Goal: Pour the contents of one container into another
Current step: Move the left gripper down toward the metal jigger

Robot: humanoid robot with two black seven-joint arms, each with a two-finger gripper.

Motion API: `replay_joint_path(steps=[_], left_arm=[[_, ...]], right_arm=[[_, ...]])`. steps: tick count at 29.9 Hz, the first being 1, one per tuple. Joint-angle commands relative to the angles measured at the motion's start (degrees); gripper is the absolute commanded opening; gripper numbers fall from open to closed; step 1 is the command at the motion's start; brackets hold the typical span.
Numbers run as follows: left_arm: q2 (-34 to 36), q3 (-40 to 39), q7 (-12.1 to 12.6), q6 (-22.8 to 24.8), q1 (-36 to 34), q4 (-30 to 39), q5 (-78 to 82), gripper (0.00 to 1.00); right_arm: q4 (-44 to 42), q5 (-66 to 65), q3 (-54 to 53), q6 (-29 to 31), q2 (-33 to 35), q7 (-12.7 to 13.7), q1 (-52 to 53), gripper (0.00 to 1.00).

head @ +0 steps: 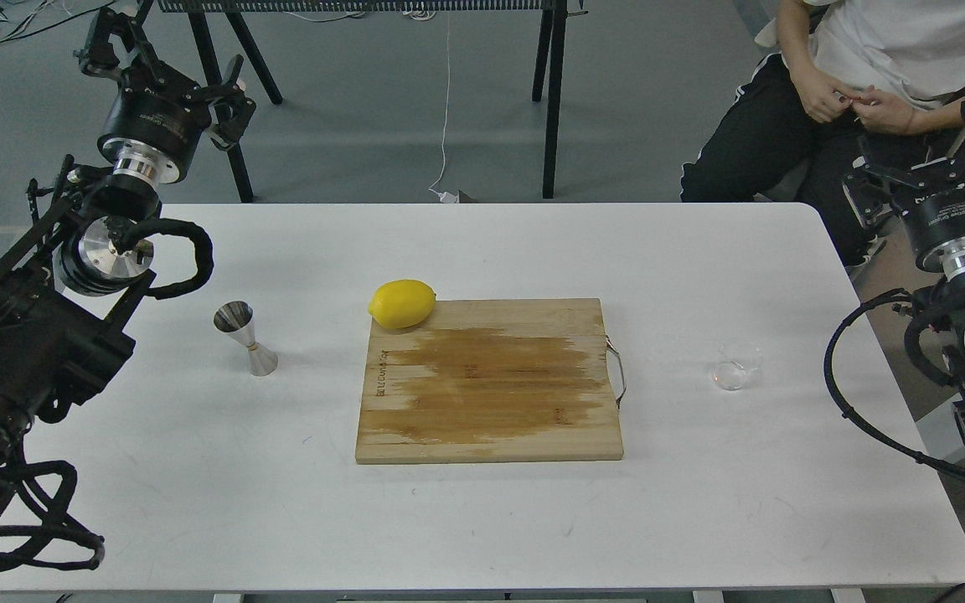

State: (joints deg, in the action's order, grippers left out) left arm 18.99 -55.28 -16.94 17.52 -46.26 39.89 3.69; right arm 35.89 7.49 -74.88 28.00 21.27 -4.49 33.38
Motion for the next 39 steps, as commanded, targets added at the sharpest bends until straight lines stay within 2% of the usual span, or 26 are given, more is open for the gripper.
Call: replay_joint_path(steps=[1,8,16,19,21,24,27,35,39], left_arm=[[0.0,0.0,0.07,-0.64,0.03,0.01,0.0,1.0],[0.96,-0.7,0.5,-0.65,0.11,2.63,-0.26,1.0],[9.65,3.51,0.33,-1.26,6.26,16.96,2.89,0.99],[15.01,6.76,0.07,-3.98,7.76,23.28,3.69,0.99],[18.44,8.78,-0.55,-5.56,9.34,29.16,5.79,0.99],[22.75,9.23,-3.96,-8.98,12.5,38.21,18.23,0.99],[24.86,9.49,-4.24,-12.68,15.05,43.76,28.27,0.99],[35.49,9.58,-5.12,-14.7,23.48,52.29,39.46,0.96],[39.11,10.28,-8.89,-20.4,29.9,53.71,48.22,0.93]], right_arm=[[-0.11,-0.02,0.0,0.0,-0.09,0.0,0.02,1.0],[0.94,-0.02,0.0,0.0,0.43,0.0,-0.07,1.0],[2.52,-0.02,0.0,0.0,2.02,0.09,-0.33,1.0],[2.79,-0.02,0.09,0.0,2.55,0.27,-0.94,1.0],[2.7,-0.02,0.09,0.0,2.55,0.27,-1.03,1.0],[2.7,-0.1,0.09,0.0,2.55,0.27,-1.12,1.0],[2.7,-0.1,0.09,0.0,2.72,0.35,-1.47,1.0],[2.61,-0.1,0.79,0.0,6.06,0.62,-1.74,1.0],[2.52,-0.1,1.05,0.0,6.24,0.53,-1.82,1.0]])
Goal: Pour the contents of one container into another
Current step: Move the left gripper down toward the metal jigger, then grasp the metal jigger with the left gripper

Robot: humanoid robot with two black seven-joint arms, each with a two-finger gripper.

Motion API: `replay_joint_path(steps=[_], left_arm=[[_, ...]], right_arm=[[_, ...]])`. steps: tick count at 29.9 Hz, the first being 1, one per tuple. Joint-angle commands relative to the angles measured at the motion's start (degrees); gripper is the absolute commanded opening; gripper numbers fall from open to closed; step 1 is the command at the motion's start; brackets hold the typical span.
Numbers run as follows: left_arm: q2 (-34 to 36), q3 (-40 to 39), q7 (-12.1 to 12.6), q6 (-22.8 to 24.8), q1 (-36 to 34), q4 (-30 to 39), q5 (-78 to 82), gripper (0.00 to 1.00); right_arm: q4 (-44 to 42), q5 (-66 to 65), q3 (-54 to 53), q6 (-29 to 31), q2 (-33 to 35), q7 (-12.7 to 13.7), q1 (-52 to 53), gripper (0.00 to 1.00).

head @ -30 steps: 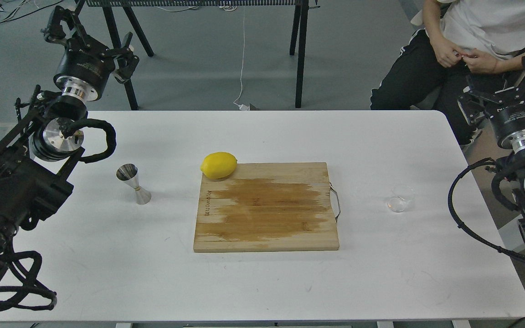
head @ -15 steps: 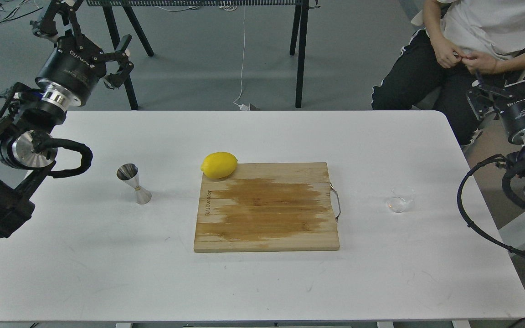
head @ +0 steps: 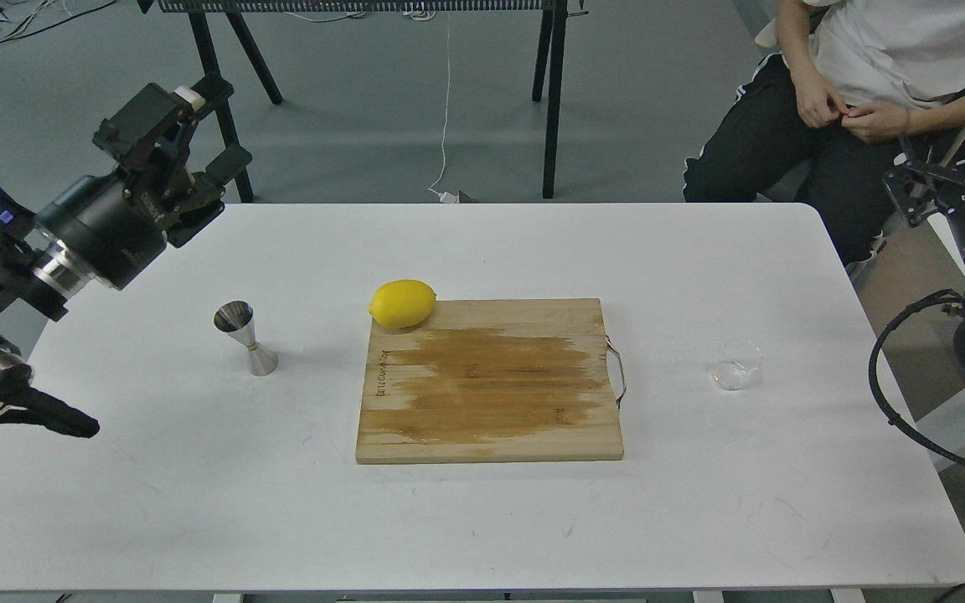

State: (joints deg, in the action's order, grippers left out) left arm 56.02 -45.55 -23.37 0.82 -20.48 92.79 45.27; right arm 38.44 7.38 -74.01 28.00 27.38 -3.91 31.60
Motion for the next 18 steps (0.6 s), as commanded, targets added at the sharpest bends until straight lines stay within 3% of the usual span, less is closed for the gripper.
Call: replay_joint_path(steps=[1,4,6,8,10,18], left_arm=[[2.07,0.9,-2.99,-5.2,5.44,0.82,10.59,0.93],[1.81,2.39,-2.83,-12.22,9.66,0.21,25.26,0.88],[1.46,3.88,-1.6,-18.71,11.68,-0.84,34.84,0.81],[1.28,5.9,0.5,-22.51,12.22,-3.12,40.31,0.81],[0.41,7.4,2.01,-24.02,12.22,-6.72,43.66,0.81],[-9.78,9.25,2.62,-27.53,12.13,-28.5,63.07,0.79]], right_arm=[[-0.12,-0.09,0.18,0.0,0.13,0.04,-0.13,1.0],[-0.21,-0.09,1.23,0.0,0.13,0.04,-0.05,1.0],[-0.12,-0.09,2.72,0.0,0.13,-0.05,0.04,1.0],[0.05,-0.09,3.52,0.0,0.13,-0.13,0.04,1.0],[0.05,-0.09,4.13,0.0,0.13,-0.05,0.13,1.0],[-0.04,-0.09,5.02,0.0,0.48,-0.13,0.13,1.0]])
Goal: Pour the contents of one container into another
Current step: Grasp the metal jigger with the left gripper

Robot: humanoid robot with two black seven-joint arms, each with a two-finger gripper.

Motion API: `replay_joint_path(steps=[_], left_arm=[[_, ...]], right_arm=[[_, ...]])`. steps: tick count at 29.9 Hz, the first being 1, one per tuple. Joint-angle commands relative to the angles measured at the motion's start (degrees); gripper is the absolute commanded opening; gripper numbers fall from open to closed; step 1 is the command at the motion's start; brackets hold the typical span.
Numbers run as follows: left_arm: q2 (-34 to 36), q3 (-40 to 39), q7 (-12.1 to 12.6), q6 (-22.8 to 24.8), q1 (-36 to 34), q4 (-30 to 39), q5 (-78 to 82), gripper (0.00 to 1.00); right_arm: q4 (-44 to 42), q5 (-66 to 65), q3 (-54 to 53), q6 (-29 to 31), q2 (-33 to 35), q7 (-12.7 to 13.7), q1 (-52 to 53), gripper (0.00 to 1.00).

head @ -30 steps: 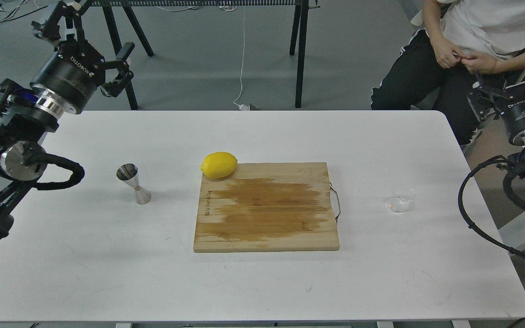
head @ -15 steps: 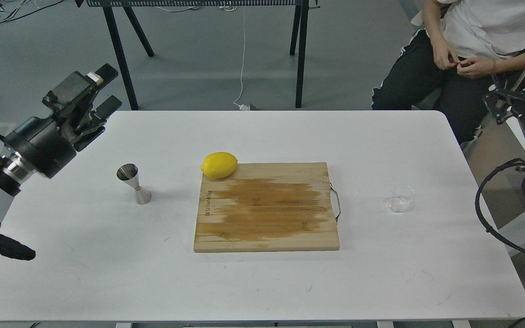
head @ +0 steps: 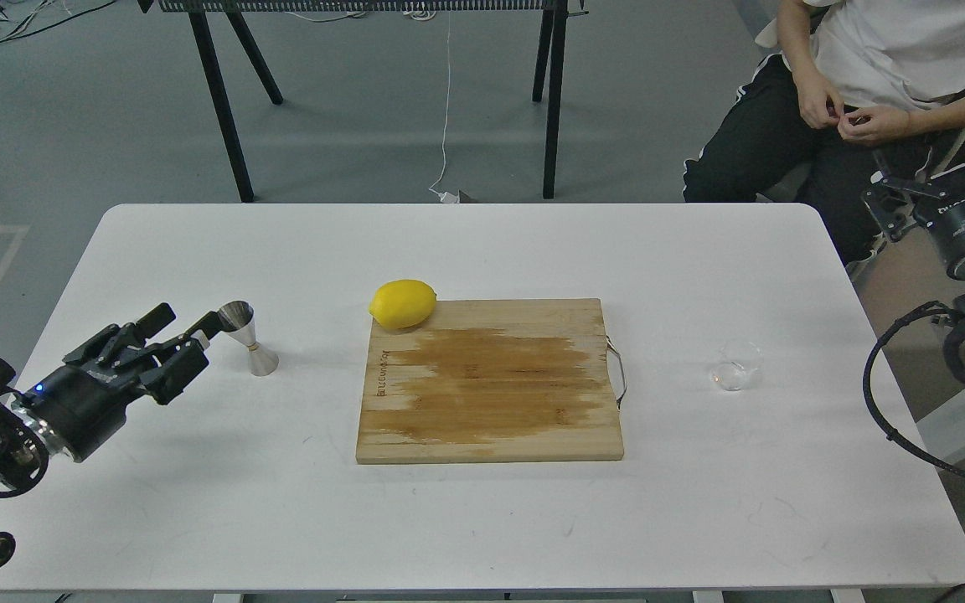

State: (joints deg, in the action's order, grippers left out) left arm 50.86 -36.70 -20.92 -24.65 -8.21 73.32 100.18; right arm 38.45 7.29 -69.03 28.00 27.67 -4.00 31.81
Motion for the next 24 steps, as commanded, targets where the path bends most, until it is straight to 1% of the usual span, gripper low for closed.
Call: replay_joint_path(steps=[1,5,9,11,17,24], left_arm=[[-6.11,0.4,0.18,-3.11,-0.32,-11.51,10.37,0.79],[-10.86,0.4,0.18,-3.35,-1.19,-20.57,14.52,0.79],[-15.6,0.75,0.0,-3.35,-4.44,-26.9,14.61,0.79],[-16.93,0.75,0.0,-3.35,-5.15,-28.32,14.61,0.79],[-19.56,1.8,0.26,-3.35,-7.69,-29.11,14.78,0.79],[-24.05,5.4,0.26,-3.35,-12.62,-37.45,14.52,0.77]], right_arm=[[-0.04,0.01,0.04,0.0,0.19,-0.04,-0.08,1.0],[-0.04,0.01,0.04,0.0,0.19,-0.04,-0.08,1.0],[-0.04,0.01,0.04,0.0,0.19,-0.04,-0.08,1.0],[-0.04,0.01,0.13,0.0,0.1,-0.04,-0.08,1.0],[-0.04,0.01,0.13,0.0,-0.16,-0.13,-0.08,1.0],[-0.04,0.01,0.04,0.0,-0.16,-0.13,0.01,1.0]])
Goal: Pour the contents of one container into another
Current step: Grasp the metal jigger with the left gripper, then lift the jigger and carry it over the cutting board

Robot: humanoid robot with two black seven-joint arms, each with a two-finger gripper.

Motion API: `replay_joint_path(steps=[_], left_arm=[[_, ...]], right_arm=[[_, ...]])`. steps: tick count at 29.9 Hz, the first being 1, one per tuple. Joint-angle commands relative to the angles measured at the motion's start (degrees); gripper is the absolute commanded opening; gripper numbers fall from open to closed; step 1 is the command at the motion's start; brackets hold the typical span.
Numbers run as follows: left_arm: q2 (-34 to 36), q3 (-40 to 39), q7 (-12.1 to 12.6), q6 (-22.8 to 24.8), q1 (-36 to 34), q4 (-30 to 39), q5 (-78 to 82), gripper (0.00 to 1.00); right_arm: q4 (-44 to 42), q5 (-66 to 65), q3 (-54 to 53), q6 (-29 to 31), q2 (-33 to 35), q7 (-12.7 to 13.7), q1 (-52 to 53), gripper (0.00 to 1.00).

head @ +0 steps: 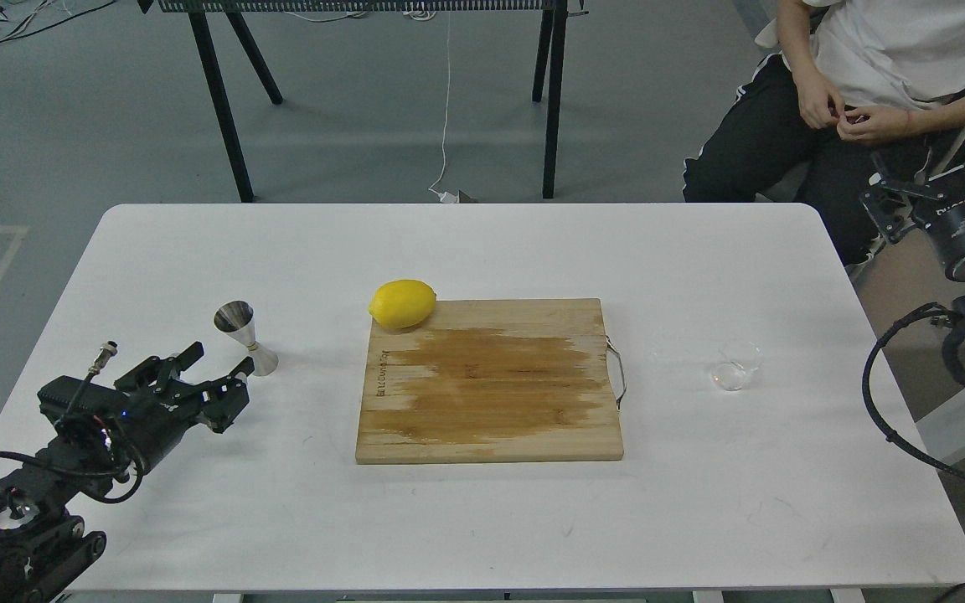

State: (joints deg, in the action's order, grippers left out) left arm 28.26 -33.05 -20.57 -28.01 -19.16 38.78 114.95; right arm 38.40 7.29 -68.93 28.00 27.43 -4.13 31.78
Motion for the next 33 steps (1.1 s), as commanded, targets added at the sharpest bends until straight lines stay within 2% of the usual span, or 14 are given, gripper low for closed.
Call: replay_joint_path(steps=[1,9,13,20,22,24,29,33], left_arm=[[-1.88,2.28,-0.09,0.01,-1.93,-3.53,-0.25,0.77],[-5.31,2.81,0.0,0.01,-4.66,-7.93,-0.86,0.75],[-5.93,2.81,0.0,0.01,-5.45,-8.63,-0.95,0.68],[-7.34,2.9,0.0,0.01,-6.95,-11.36,-0.95,0.41],[-7.25,2.99,-0.09,0.01,-6.86,-11.45,-0.86,0.3],[-7.34,2.9,-0.17,0.01,-6.86,-11.45,-0.86,0.27],[-7.43,2.99,-0.17,0.01,-6.68,-11.45,-0.78,0.12],[-7.34,2.9,-0.35,0.01,-6.6,-11.1,-0.78,0.09]], right_arm=[[0.0,0.0,-0.06,0.0,0.08,0.0,0.04,1.0],[0.0,0.0,-0.06,0.0,0.25,-0.09,-0.05,1.0],[0.0,0.0,-0.06,0.0,0.25,-0.09,-0.05,1.0],[-0.08,0.0,-0.06,0.0,0.25,-0.09,-0.14,1.0],[-0.08,0.0,-0.06,0.0,0.25,-0.18,-0.14,1.0],[-0.17,0.0,-0.06,0.0,0.25,-0.18,-0.14,1.0],[-0.26,0.0,0.03,0.0,0.08,-0.18,-0.14,1.0],[-0.26,0.0,-0.06,0.0,0.08,-0.18,-0.14,1.0]])
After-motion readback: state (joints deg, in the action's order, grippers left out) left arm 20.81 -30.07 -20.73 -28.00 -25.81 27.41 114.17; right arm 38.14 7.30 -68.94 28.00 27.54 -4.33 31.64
